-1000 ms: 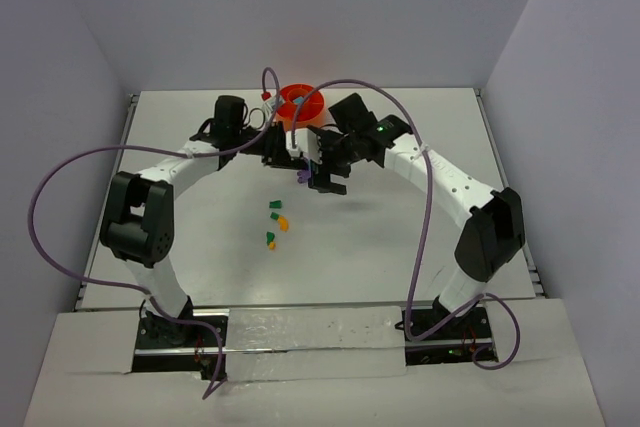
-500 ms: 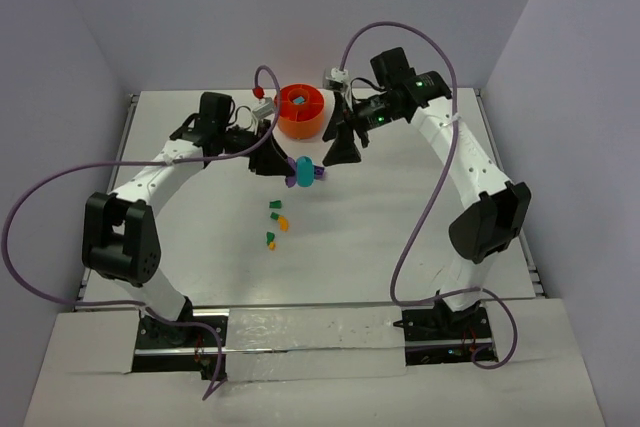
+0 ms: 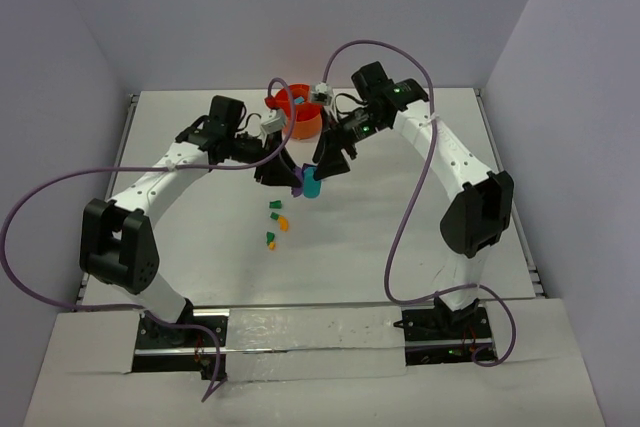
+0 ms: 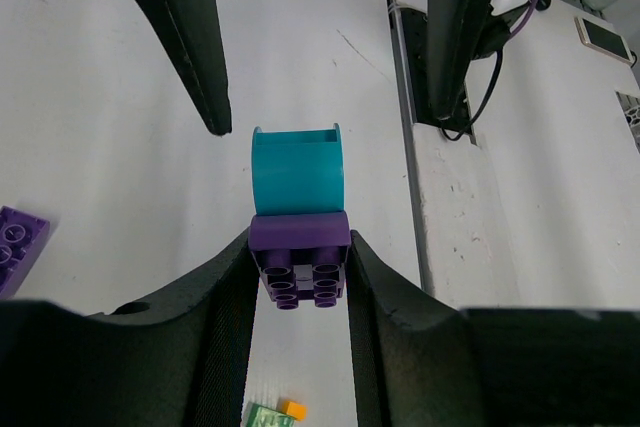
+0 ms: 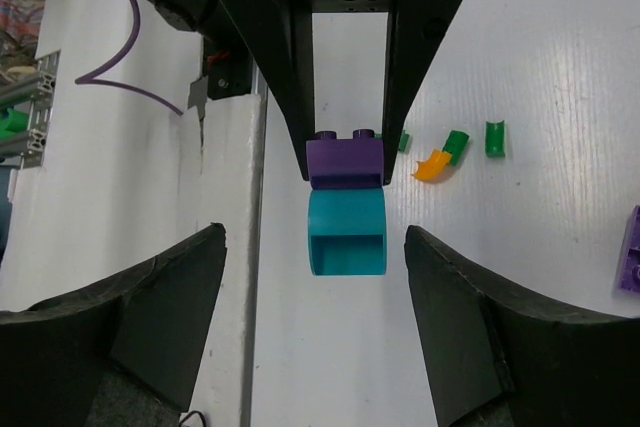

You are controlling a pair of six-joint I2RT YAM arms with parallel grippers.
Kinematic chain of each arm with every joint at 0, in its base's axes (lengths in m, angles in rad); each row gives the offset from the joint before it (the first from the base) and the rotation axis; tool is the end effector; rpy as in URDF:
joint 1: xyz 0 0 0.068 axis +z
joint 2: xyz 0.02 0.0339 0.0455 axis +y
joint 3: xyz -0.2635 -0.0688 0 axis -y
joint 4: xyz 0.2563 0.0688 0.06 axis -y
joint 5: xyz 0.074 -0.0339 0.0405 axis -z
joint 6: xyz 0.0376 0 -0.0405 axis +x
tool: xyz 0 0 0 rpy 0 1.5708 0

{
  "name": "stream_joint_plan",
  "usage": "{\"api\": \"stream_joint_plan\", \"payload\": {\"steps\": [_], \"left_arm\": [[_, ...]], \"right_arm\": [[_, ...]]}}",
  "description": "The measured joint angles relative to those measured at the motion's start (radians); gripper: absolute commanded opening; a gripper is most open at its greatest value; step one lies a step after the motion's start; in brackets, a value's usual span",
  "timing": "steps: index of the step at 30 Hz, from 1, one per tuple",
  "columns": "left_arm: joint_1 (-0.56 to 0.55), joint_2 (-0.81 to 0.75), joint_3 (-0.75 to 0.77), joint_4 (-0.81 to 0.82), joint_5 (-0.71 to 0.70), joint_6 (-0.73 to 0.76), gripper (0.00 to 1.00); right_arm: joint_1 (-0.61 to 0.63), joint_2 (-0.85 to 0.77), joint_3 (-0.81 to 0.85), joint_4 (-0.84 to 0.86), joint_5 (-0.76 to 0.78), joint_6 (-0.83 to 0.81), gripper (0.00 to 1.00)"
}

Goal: Sort the legos into containers by color

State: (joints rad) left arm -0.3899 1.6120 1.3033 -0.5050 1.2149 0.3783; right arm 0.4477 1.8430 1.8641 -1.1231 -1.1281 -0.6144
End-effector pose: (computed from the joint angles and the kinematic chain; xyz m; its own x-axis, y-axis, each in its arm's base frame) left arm 0.3132 -0.1668 0.2928 -0.3559 0.2854 -0.8899 0.9247 -0.0299 -0.3794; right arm 0.3337 0.1980 0.3523 -0.3381 -0.4363 -0.8339 -0.9158 -0.0515 0.3982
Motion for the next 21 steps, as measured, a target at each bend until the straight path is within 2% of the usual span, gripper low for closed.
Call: {"api": "stream_joint_plan", "payload": {"steps": [11,14,18,19,21], "left_arm": [[-0.002,-0.002,0.000,0.016,-0.006,-0.034,0.00],[-0.002,-0.002,0.000,0.016,-0.006,-0.035,0.00],[-0.004,-0.004,0.000,0.014,-0.001,-0.035,0.00],[-0.007,-0.006,0.001,0.013,-0.002,-0.035,0.00],[-0.011,-0.009,0.000,0.010,-0.005,-0.035,0.00]], "right_arm": [[0.049,0.000,-0.034,-0.014,0.076,-0.048,0.73],[0.050,0.000,-0.039,-0.015,0.094,-0.057,0.66],[0.050,0.004,-0.039,-0.014,0.104,-0.064,0.47],[0.050,0.008,-0.038,-0.014,0.104,-0.067,0.35],[0.048,0.013,-0.036,-0.015,0.106,-0.070,0.22]]}}
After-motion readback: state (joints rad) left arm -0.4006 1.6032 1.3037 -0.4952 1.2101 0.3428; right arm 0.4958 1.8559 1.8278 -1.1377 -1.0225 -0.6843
